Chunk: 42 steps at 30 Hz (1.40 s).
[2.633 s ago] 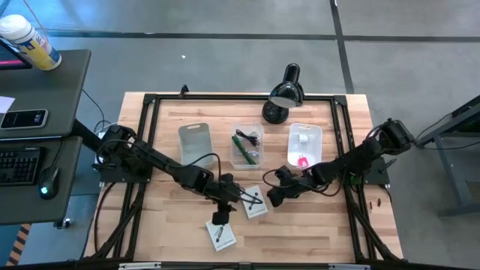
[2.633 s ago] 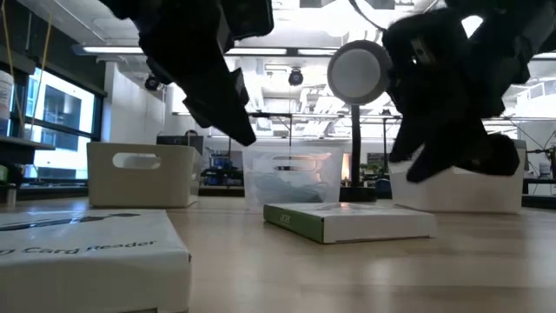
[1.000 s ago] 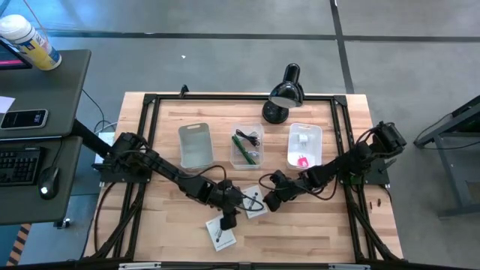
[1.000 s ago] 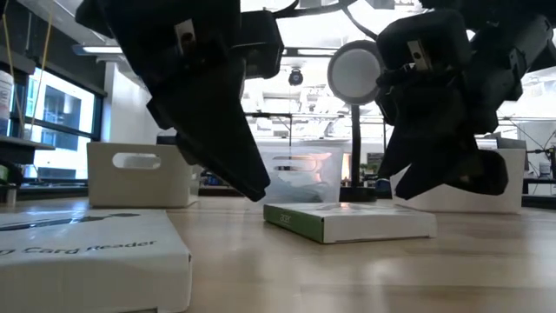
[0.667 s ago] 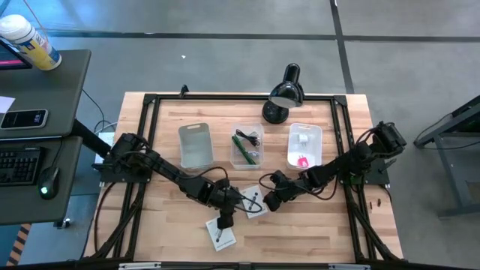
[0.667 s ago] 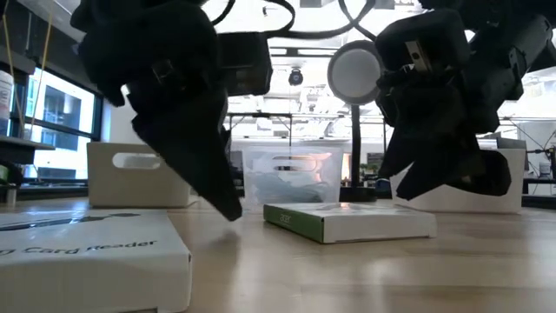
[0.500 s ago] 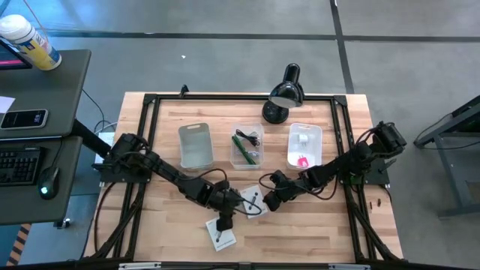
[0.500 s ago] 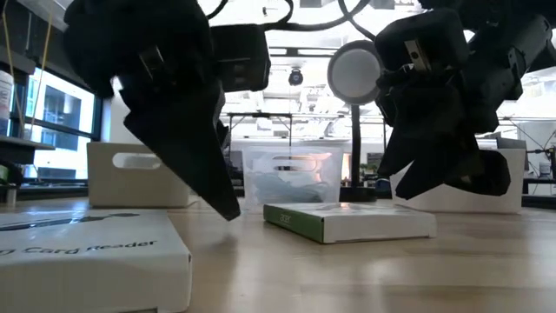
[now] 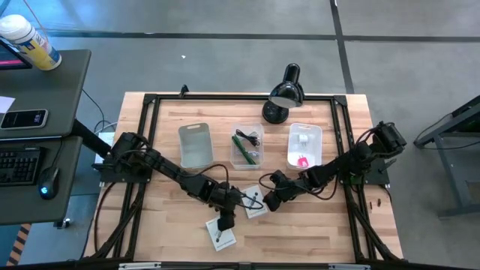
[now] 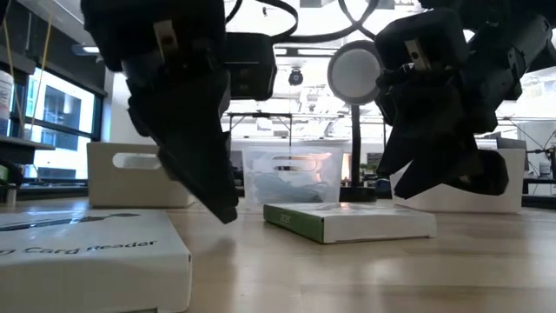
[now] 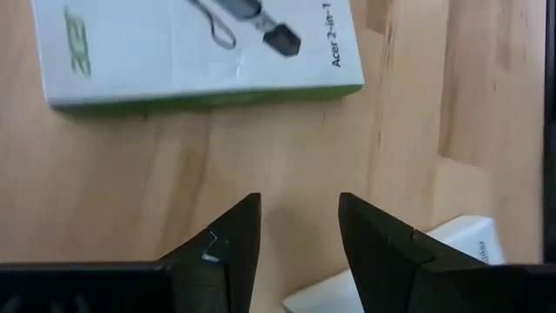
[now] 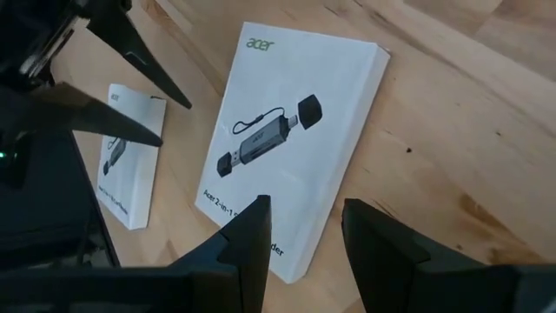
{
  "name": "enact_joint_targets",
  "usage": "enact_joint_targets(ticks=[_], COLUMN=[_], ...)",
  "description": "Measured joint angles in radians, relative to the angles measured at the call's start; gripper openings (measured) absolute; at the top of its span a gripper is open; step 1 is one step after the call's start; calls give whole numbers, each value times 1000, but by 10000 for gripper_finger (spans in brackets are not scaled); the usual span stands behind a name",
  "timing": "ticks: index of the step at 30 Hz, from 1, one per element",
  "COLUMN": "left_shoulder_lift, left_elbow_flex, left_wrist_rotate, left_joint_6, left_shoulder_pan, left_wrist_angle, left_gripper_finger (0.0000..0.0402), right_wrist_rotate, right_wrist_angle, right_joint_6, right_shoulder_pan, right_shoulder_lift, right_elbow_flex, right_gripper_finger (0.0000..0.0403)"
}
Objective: Pick and place items into bin
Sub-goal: Put the top white card reader box into the gray bin
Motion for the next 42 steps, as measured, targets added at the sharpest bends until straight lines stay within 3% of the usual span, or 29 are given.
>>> enact_joint_targets(ticks=[3,13,19,26,30,34,42], left_shoulder_lift=[-3,-10,-10,-18,-23,-22,-18], left_elbow_flex=[0,0,-102,-374,-508,-567,-525], left_wrist_rotate=[0,-20,-41,-225,-389,-501,-476], left_joint_6=[66,30,-152,-425,-575,-618,-579], left_shoulder_pan=[0,0,-4,-53,-98,-130,-131], left_wrist_angle=[17,175,268,840,1060,1171,1136], left_gripper_finger=[143,143,143,143,143,143,143], right_wrist_rotate=[0,-7,-8,12,24,29,35], right_wrist_angle=[0,-1,-2,-2,-1,-2,5], right_joint_6=[-15,-47,-63,-73,-78,-65,-45], right_shoulder_pan=[6,9,10,28,36,34,20], right_shoulder_lift=[0,0,0,0,0,0,0], right_elbow_flex=[0,0,0,0,0,0,0], right_gripper_finger=[134,134,134,134,134,134,134])
